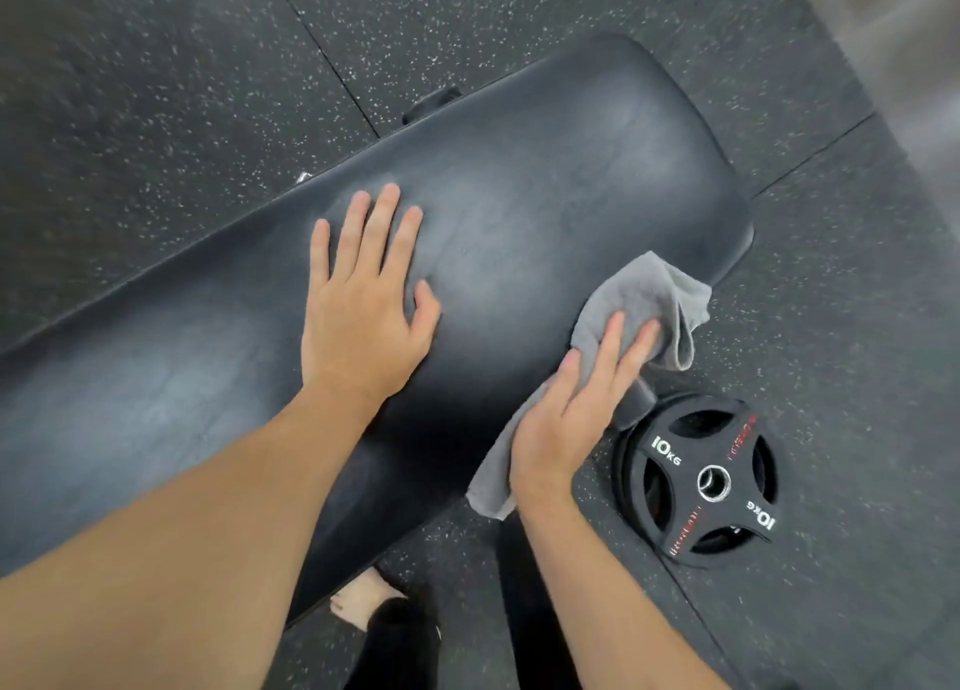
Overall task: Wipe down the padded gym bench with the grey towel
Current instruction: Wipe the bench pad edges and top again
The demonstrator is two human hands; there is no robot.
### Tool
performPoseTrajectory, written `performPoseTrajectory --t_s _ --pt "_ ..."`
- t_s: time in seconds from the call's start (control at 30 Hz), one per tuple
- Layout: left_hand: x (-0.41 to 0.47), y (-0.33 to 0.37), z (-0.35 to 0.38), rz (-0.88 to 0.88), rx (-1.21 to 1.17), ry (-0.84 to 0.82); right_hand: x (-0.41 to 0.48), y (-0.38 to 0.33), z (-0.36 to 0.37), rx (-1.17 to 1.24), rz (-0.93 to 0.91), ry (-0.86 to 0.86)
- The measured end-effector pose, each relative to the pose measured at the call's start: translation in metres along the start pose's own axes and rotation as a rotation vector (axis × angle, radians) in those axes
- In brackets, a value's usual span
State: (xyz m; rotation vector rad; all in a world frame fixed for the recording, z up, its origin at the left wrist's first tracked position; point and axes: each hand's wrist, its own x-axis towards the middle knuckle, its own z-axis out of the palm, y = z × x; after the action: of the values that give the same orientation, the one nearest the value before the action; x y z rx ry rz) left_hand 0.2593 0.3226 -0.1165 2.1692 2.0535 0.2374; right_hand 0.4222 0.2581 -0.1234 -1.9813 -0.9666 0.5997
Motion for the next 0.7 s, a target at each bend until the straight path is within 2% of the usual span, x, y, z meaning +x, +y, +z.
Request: performPoseTrajectory --t_s 0.2,0.37,0.53,0.7 --pt "0.001 0.005 -0.004 -0.011 -0.016 0.001 0.105 0.009 -0.020 0.074 0.027 0.025" --pt "0.011 0.018 -0.009 -0.035 -0.061 0.015 0.098 0.006 -0.029 0.155 0.046 0.000" --pt "0.094 0.052 0.000 0.011 -0.104 0.021 0.067 0.002 -0.027 0.216 0.096 -0.061" --pt "0.116 0.064 0.015 0.039 -0.062 0.007 0.126 0.007 -0.035 0.127 0.074 -0.048"
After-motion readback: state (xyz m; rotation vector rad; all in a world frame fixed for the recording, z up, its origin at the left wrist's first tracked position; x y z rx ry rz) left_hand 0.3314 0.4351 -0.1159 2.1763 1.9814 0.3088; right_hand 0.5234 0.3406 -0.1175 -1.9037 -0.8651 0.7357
